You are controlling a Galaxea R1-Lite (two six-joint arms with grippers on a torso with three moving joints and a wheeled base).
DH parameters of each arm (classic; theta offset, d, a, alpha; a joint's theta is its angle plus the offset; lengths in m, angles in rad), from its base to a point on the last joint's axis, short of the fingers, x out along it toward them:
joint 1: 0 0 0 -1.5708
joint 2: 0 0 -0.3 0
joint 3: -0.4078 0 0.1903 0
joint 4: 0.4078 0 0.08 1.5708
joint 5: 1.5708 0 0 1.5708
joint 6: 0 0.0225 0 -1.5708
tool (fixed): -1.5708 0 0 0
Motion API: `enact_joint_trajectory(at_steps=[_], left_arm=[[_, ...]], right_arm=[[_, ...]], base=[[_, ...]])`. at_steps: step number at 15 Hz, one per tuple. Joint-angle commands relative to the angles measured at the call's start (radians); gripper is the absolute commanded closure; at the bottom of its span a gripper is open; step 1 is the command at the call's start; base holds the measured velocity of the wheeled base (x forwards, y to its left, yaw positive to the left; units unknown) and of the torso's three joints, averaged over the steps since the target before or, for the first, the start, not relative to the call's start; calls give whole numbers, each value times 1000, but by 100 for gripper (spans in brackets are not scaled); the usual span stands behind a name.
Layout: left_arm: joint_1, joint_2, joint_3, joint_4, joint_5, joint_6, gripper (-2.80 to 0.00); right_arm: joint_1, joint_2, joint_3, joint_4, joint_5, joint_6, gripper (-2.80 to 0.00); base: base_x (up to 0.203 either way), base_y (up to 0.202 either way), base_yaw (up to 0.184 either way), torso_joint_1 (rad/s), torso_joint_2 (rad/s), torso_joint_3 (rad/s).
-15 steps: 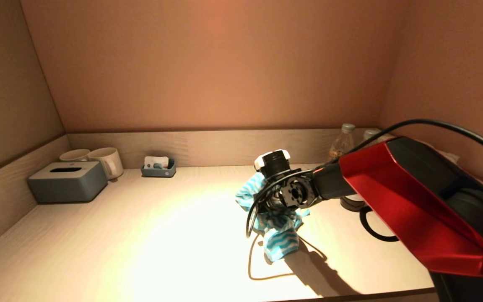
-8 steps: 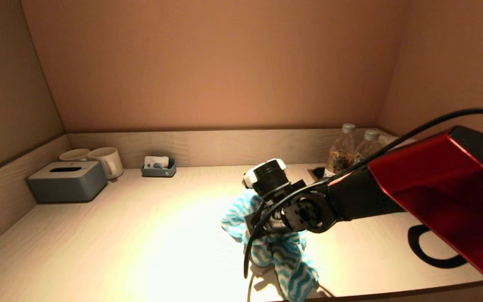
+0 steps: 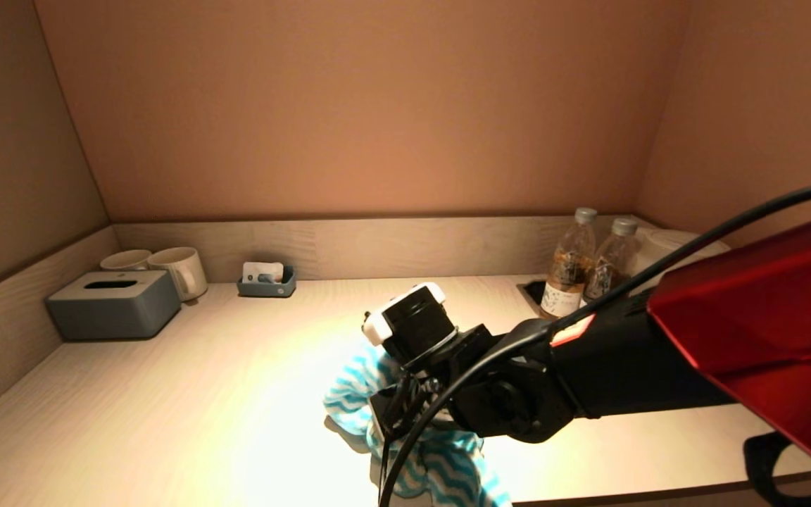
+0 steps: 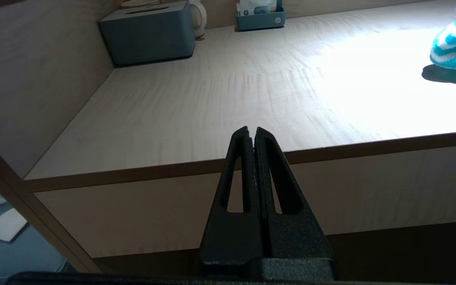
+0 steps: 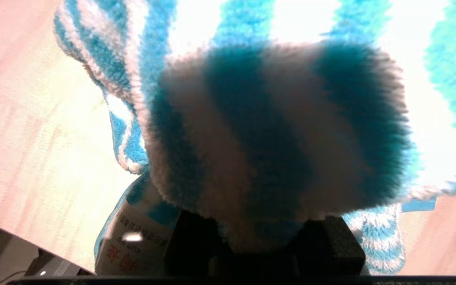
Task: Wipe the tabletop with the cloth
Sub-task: Sweep the stains on the table, then place the tablecloth
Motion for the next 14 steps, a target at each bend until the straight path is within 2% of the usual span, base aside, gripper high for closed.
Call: enact_joint_trajectory(at_steps=[1, 4, 9, 12, 14], left_arm=[[0, 0, 0, 0, 0, 0, 0], [0, 0, 0, 0, 0, 0, 0], [0, 0, 0, 0, 0, 0, 0], [0, 0, 0, 0, 0, 0, 0], [0, 0, 0, 0, 0, 0, 0]], right_arm=[[34, -65, 1, -1, -3, 2, 0], [48, -151, 2, 0, -21, 0, 0], [27, -286, 3, 0, -144, -9, 0], [-60, -378, 19, 1, -219, -14, 0], [-147, -422, 31, 2, -230, -21, 0]], base=[[0, 0, 0, 0, 0, 0], [0, 0, 0, 0, 0, 0], [0, 0, 0, 0, 0, 0], [0, 0, 0, 0, 0, 0], [0, 0, 0, 0, 0, 0]])
